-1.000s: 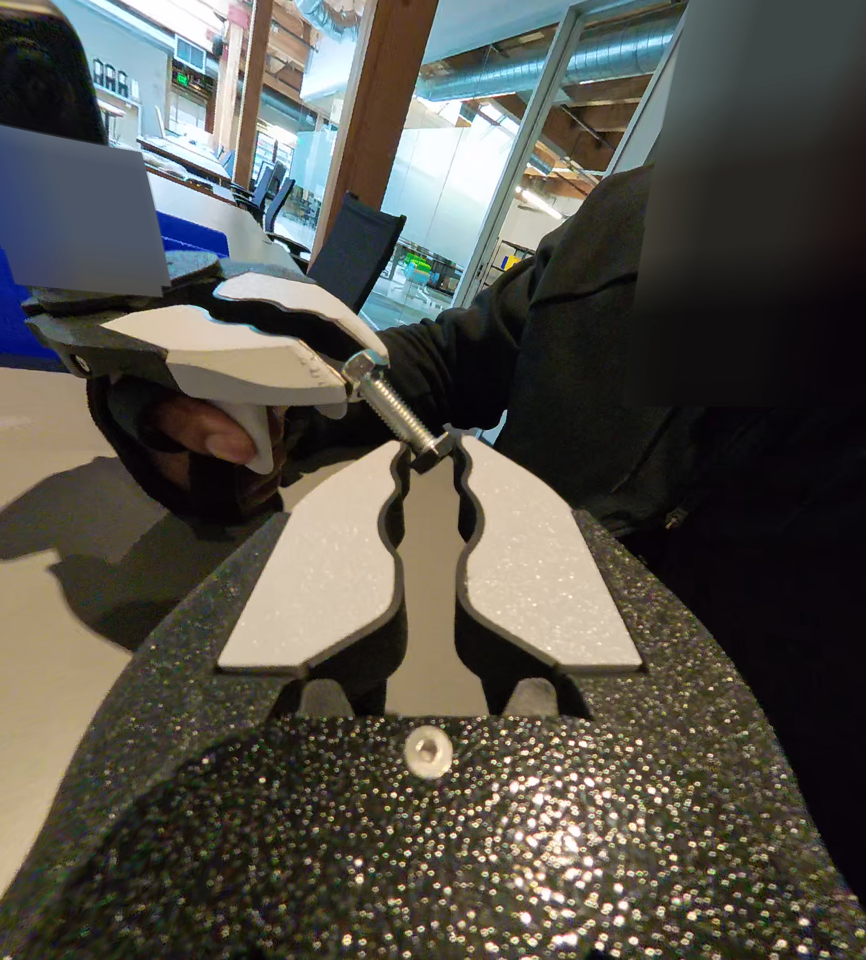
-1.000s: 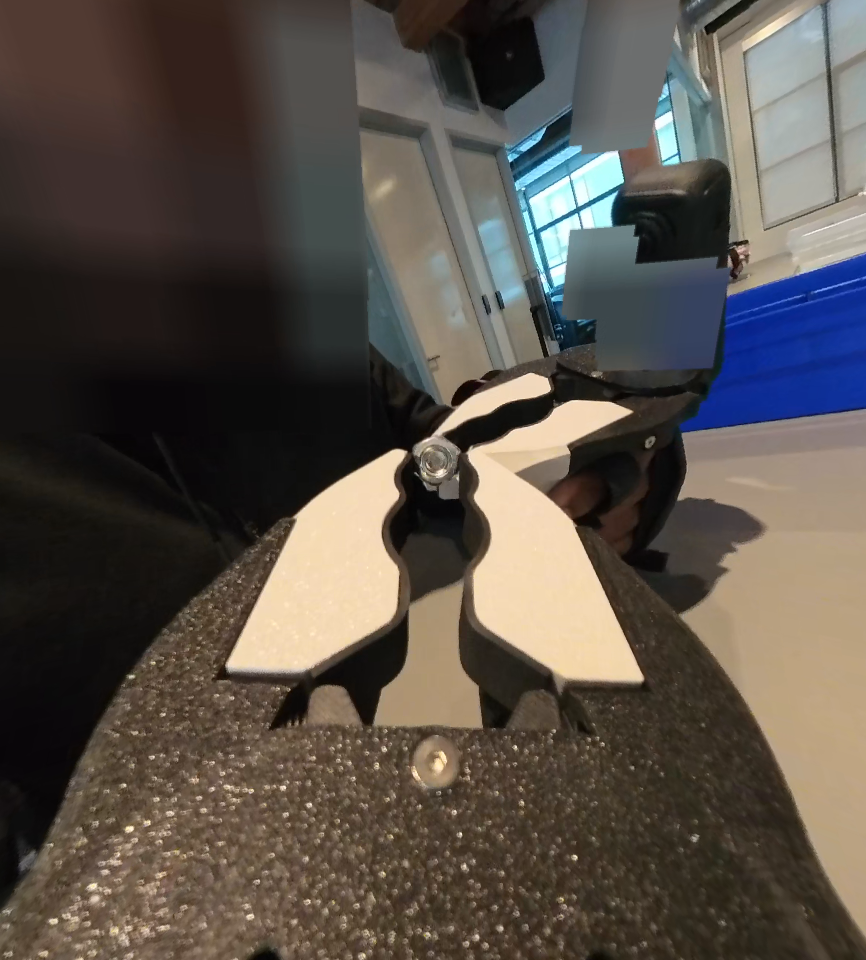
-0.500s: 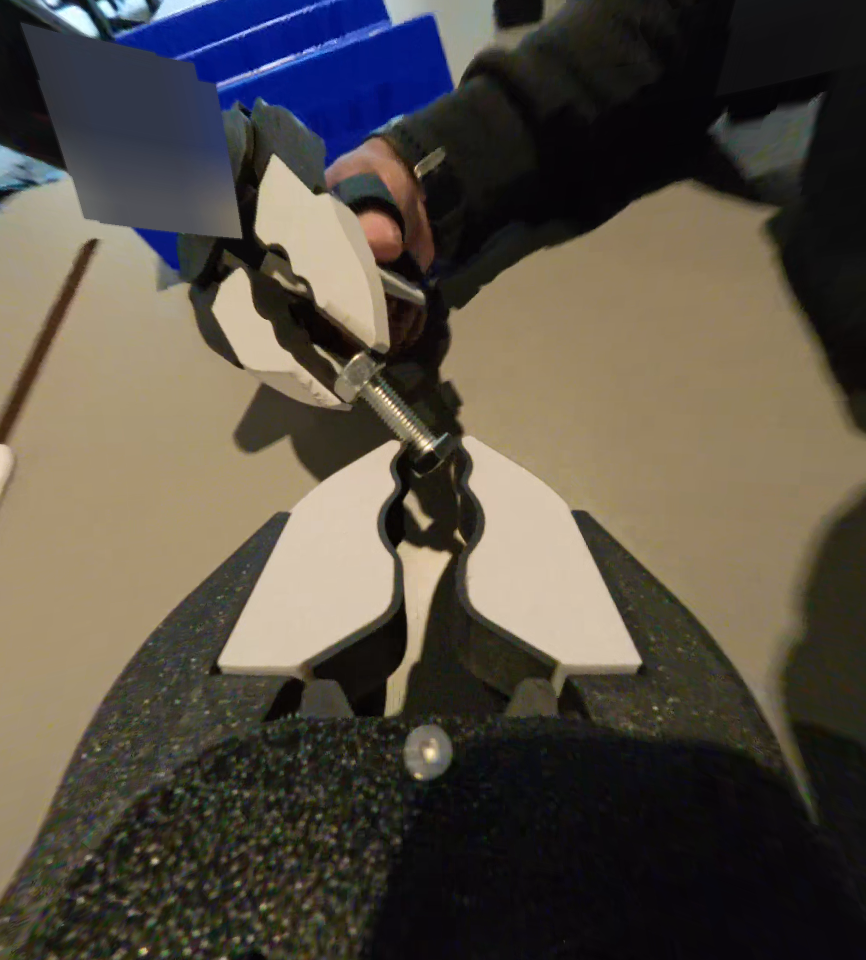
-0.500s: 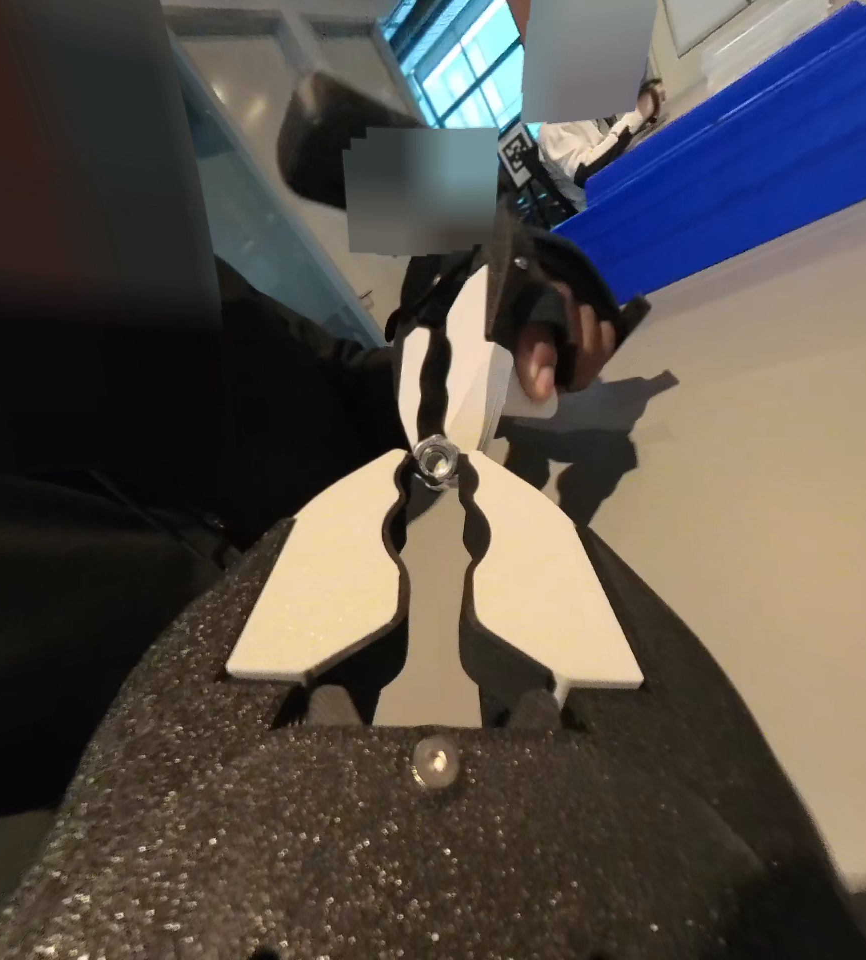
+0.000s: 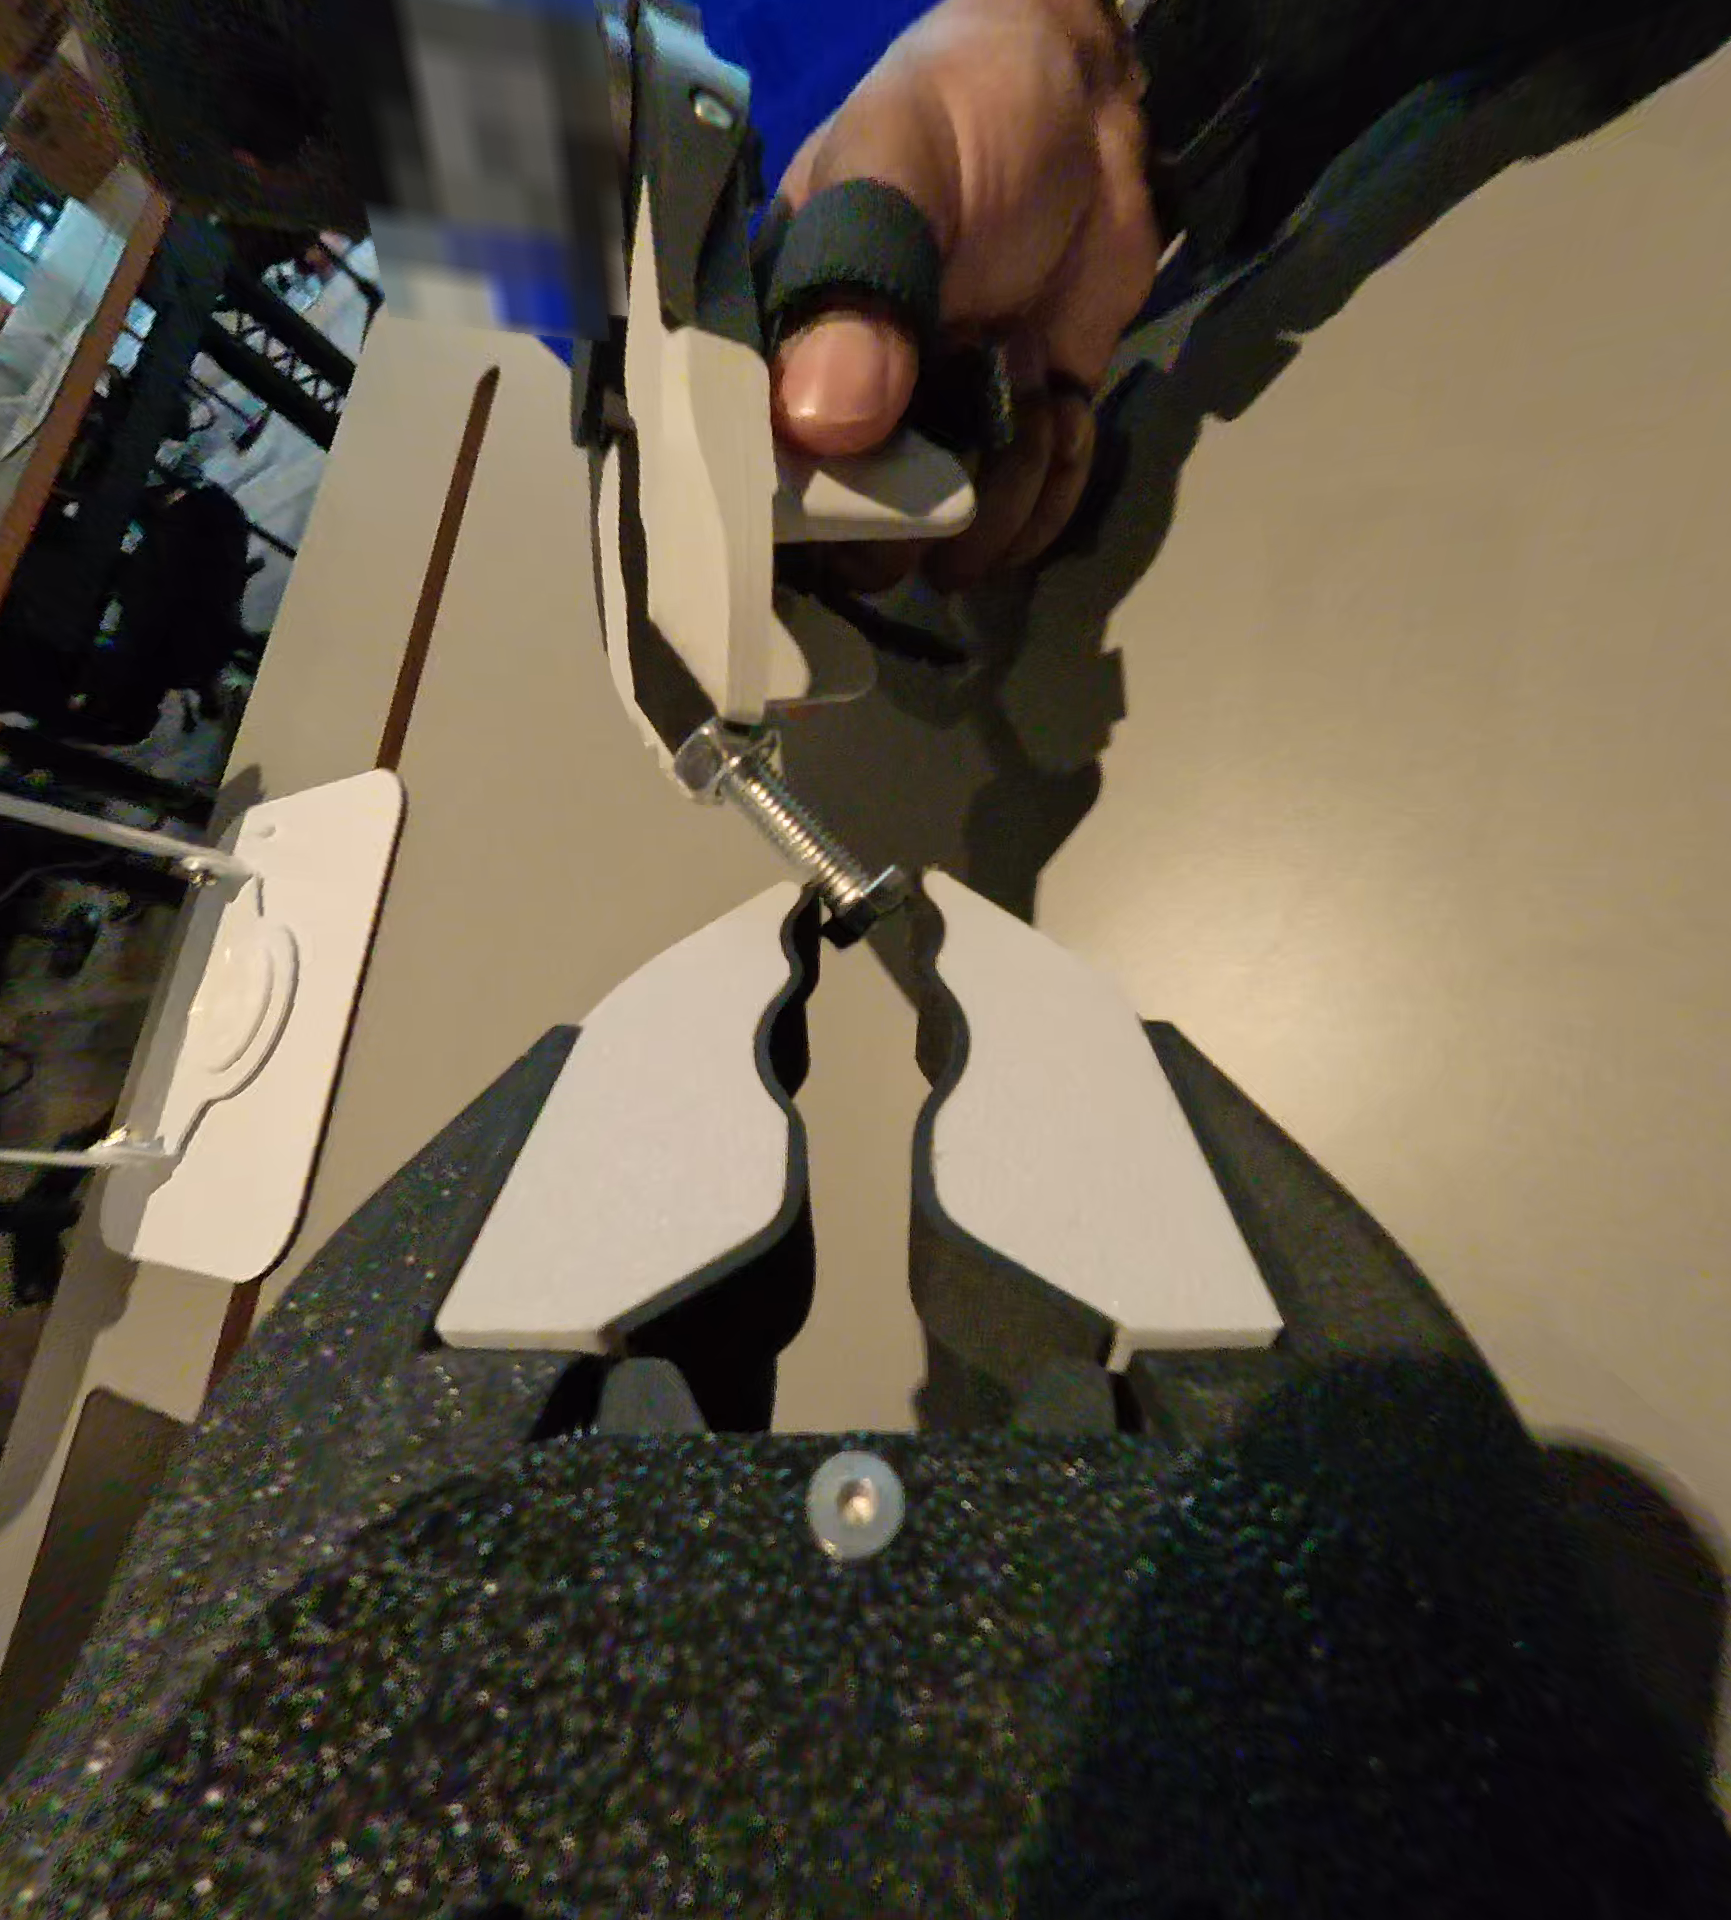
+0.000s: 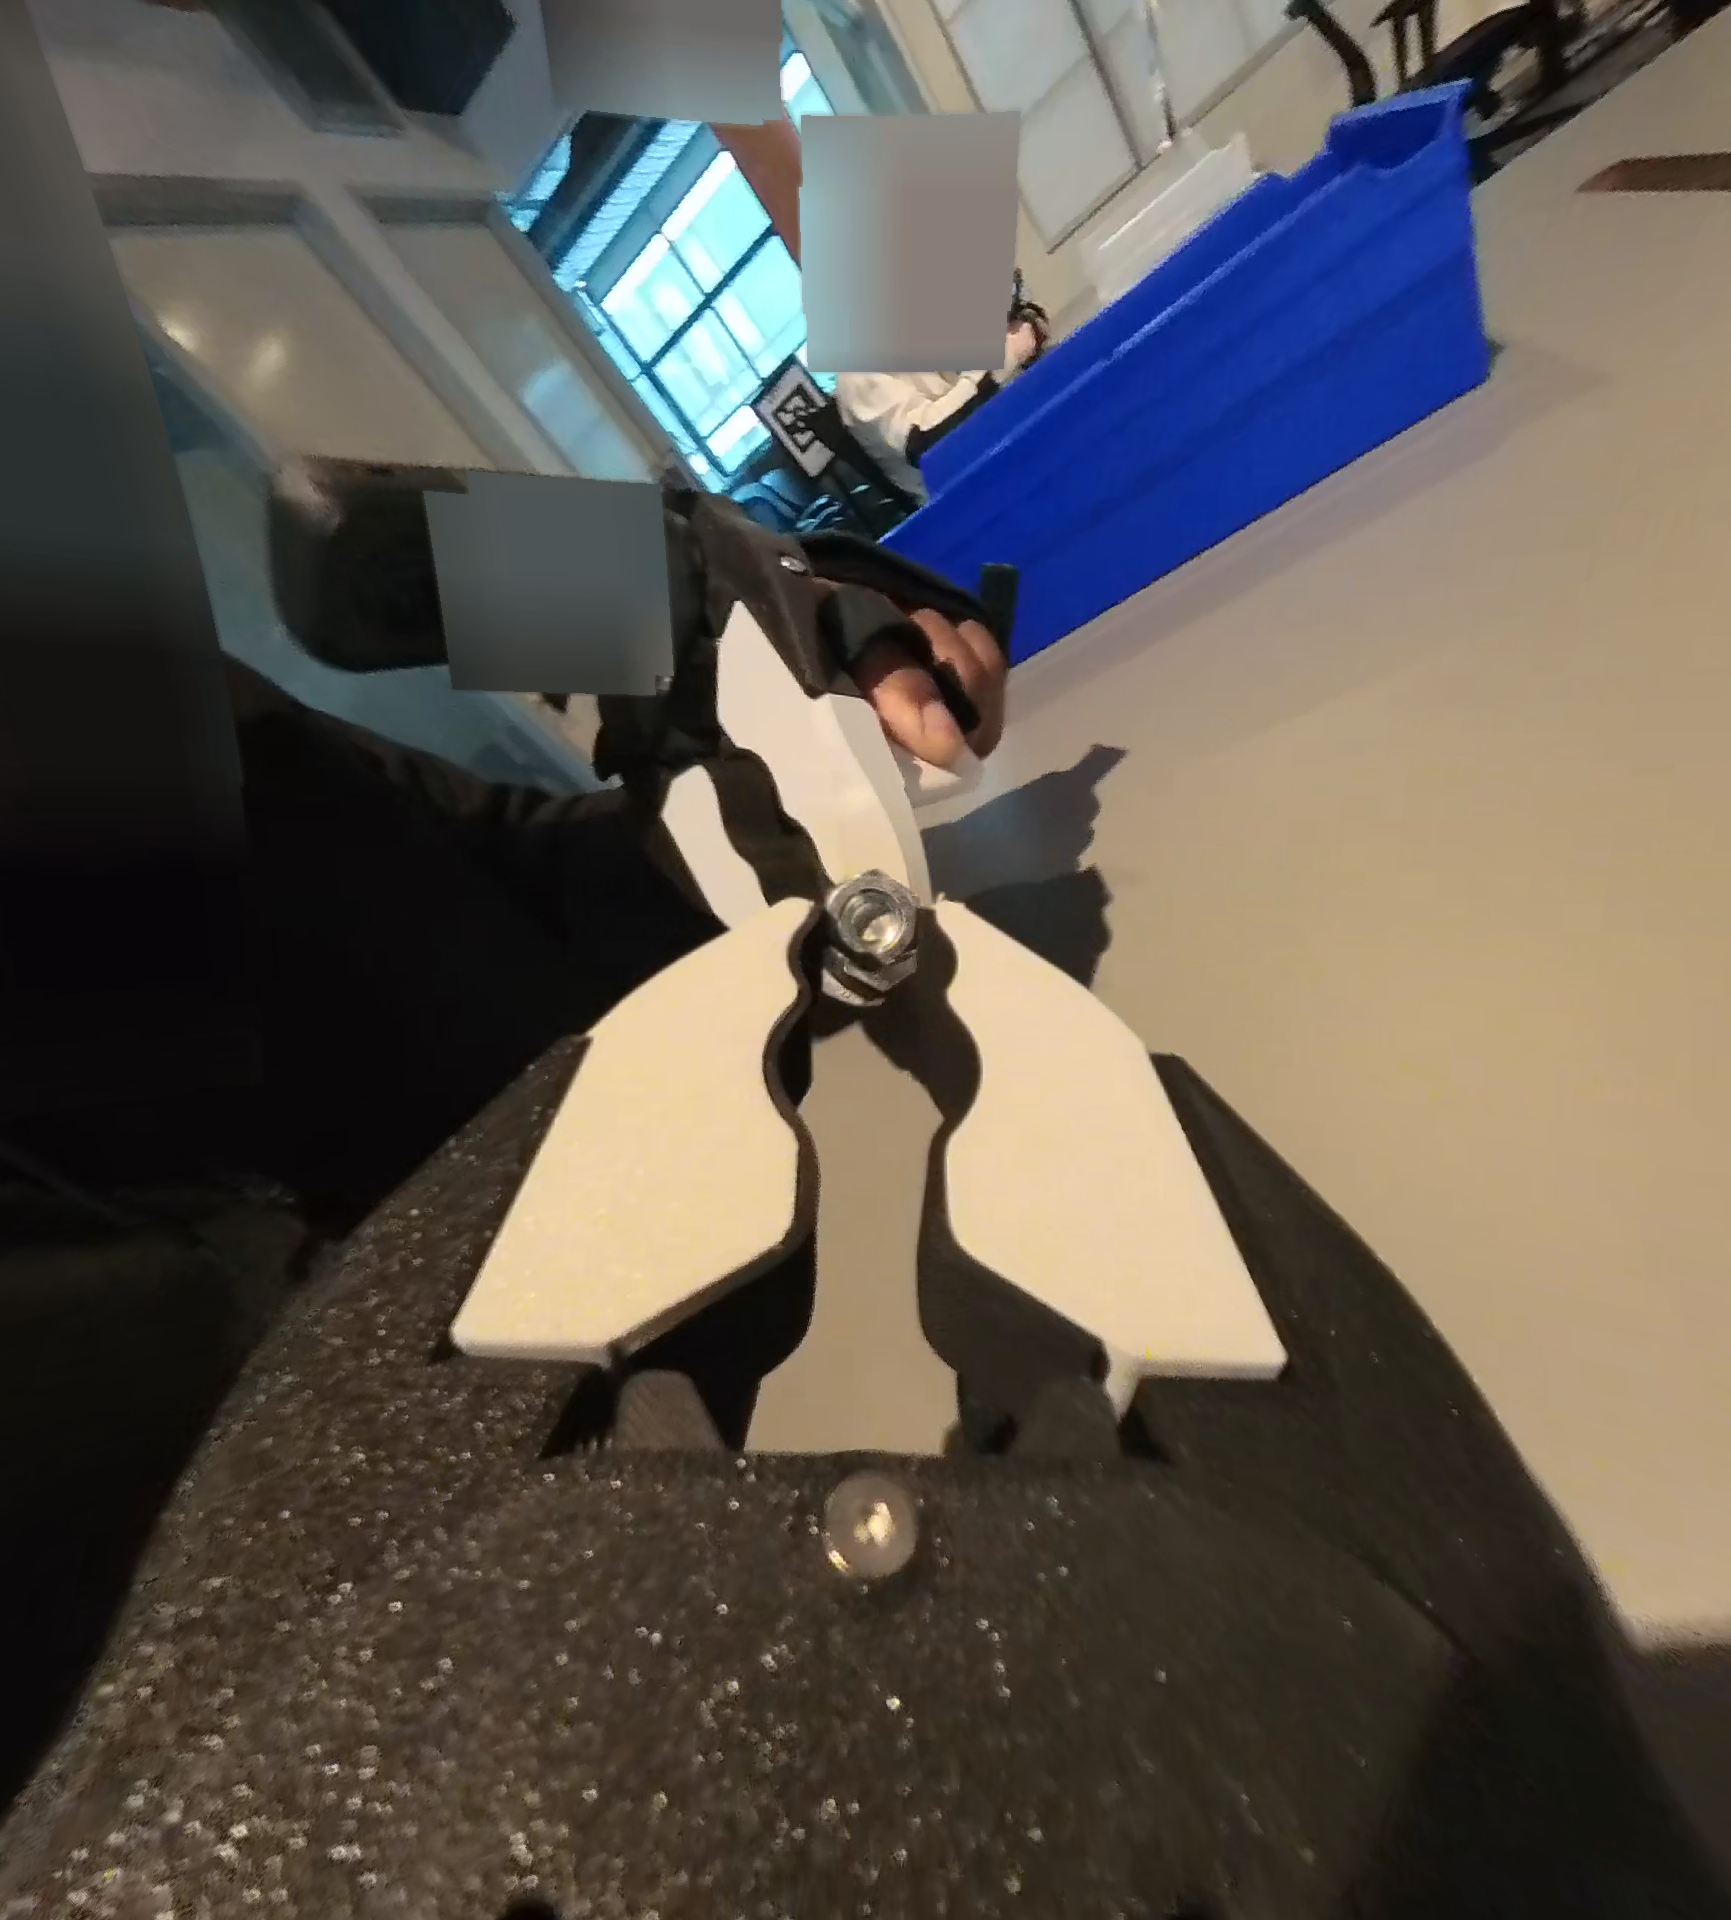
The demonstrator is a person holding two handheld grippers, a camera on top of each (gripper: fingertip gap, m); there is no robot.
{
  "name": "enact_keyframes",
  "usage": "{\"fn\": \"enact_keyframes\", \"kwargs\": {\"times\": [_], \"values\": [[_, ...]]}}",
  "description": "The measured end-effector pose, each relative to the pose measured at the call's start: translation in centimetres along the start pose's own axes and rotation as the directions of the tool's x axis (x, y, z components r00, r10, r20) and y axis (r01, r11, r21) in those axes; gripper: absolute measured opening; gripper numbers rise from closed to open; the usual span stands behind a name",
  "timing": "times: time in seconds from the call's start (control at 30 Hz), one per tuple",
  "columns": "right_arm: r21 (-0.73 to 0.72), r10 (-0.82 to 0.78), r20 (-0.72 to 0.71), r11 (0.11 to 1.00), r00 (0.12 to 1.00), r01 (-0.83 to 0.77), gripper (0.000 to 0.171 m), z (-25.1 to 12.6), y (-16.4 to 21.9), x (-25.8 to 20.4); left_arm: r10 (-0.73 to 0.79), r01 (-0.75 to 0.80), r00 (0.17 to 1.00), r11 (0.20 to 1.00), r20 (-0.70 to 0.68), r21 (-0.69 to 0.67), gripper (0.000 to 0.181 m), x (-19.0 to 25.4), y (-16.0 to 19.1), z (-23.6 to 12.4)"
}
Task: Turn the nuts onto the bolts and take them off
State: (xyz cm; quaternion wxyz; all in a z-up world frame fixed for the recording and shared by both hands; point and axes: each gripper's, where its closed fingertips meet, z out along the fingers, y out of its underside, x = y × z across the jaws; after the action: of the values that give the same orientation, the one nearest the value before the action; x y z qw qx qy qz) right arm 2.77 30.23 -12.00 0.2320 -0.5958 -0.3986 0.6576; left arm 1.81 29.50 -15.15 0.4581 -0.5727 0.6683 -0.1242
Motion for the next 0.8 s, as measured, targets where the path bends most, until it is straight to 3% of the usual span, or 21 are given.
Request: {"fn": "enact_keyframes", "kwargs": {"times": [0.03,0.27,0.8], "values": [[0.001,0.002,-0.022,1.000,1.000,-0.002,0.017,0.0,-0.1,0.2,0.009,-0.009,1.000,1.000,0.017,-0.018,0.015,-0.2,0.2,0.1],[0.020,0.051,-0.075,0.999,0.996,-0.050,0.017,-0.1,-0.4,0.8,0.093,-0.086,0.989,0.994,0.119,-0.067,0.015,-1.0,0.5,0.3],[0.044,-0.059,-0.011,0.997,0.998,0.059,0.019,-0.1,-1.7,-1.4,0.078,-0.089,0.987,0.993,0.144,0.076,0.015,-0.9,-1.2,-0.2]]}}
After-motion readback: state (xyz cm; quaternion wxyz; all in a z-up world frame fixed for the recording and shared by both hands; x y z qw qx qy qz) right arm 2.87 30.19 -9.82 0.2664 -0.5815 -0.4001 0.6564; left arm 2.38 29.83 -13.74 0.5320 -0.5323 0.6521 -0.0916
